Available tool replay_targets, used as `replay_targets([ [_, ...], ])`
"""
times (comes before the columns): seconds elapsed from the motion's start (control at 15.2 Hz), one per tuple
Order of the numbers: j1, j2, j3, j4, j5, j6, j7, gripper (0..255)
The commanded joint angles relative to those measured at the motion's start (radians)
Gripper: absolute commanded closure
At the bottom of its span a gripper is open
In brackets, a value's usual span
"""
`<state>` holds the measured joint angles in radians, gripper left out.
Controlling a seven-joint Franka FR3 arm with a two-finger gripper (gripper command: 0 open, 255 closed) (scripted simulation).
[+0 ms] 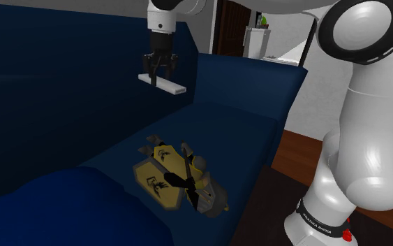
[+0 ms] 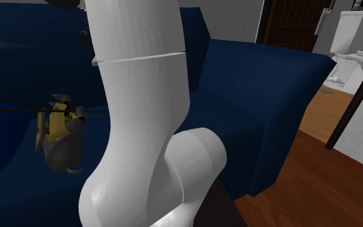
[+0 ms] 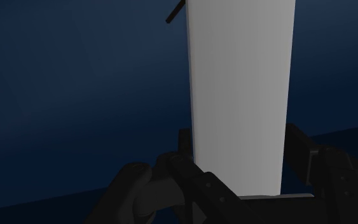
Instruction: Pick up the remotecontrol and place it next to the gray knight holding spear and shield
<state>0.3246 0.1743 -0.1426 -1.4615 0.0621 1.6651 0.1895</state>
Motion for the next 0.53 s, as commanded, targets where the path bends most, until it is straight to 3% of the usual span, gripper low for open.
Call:
replay_targets([
  [0.0, 0.003, -0.007, 0.001, -0.035, -0.001, 0.029, 0.002, 255],
  [0.46, 0.005, -0.016, 0.002, -0.142, -0.002, 0.127, -0.001, 255],
])
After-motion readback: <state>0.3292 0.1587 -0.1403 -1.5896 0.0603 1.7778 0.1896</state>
